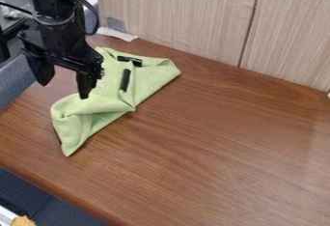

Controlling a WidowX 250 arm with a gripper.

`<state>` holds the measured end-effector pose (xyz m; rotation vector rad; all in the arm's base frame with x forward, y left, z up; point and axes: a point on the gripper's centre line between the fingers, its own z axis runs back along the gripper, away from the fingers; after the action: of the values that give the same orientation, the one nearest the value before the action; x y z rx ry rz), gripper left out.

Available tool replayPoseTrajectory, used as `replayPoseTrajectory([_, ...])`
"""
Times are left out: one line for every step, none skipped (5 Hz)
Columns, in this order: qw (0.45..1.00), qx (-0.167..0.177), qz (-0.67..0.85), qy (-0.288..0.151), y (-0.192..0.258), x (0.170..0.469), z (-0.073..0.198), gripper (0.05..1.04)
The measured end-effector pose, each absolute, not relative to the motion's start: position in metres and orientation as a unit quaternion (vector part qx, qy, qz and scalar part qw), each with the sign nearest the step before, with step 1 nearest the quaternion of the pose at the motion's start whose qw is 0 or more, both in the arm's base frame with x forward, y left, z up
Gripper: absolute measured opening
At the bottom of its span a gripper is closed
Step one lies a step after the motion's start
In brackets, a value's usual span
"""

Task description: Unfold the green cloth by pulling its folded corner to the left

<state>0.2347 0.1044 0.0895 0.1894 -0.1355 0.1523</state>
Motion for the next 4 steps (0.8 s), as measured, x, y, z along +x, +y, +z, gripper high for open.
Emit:
replayPoseTrajectory([0.992,0.089,0.076,-0.054,0.104,0.234,0.082,1.000])
replayPoseTrajectory([0.993,0.080,0.070,-0.053,0.105,0.248,0.077,0.999])
replayPoseTrajectory([0.994,0.073,0.060,-0.045,0.109,0.264,0.069,1.000])
replayPoseTrajectory([0.996,0.058,0.050,-0.051,0.108,0.285,0.060,1.000])
